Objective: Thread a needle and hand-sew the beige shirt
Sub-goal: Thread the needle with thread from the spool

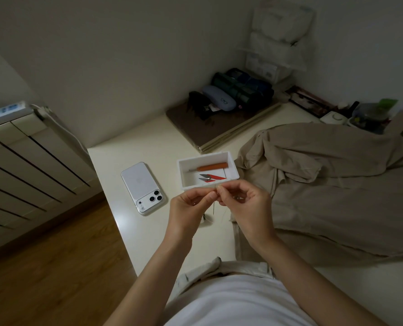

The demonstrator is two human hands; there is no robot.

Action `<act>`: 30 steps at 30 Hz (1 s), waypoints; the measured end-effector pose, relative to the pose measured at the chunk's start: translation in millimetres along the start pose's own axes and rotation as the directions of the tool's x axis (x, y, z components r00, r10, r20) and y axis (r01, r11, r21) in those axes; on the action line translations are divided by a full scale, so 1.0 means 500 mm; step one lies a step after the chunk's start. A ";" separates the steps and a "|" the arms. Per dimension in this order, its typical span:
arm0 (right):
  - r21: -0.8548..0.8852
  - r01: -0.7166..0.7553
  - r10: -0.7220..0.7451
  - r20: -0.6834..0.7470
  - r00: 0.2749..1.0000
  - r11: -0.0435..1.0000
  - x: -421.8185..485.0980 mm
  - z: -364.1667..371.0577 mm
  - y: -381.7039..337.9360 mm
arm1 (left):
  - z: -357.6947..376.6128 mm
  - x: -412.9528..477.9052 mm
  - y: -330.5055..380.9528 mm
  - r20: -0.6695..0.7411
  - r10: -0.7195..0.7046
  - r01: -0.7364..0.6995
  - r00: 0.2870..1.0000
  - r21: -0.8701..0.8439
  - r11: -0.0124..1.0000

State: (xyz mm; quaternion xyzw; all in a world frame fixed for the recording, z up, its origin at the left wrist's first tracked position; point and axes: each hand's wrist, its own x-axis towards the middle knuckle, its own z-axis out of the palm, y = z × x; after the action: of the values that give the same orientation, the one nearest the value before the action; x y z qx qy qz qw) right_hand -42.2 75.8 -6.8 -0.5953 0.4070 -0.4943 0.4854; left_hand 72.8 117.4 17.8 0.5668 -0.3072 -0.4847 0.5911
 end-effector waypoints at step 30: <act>0.064 -0.112 0.107 0.074 0.992 0.992 0.002 -0.002 -0.008 | -0.013 0.005 -0.016 0.020 0.328 -0.293 0.944 0.507 0.810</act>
State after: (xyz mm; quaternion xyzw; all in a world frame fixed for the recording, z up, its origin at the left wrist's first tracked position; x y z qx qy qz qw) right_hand -43.0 75.5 -2.6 -0.5722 0.4045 -0.4593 0.5459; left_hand 78.1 118.3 8.6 0.6597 -0.4908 -0.2647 0.5039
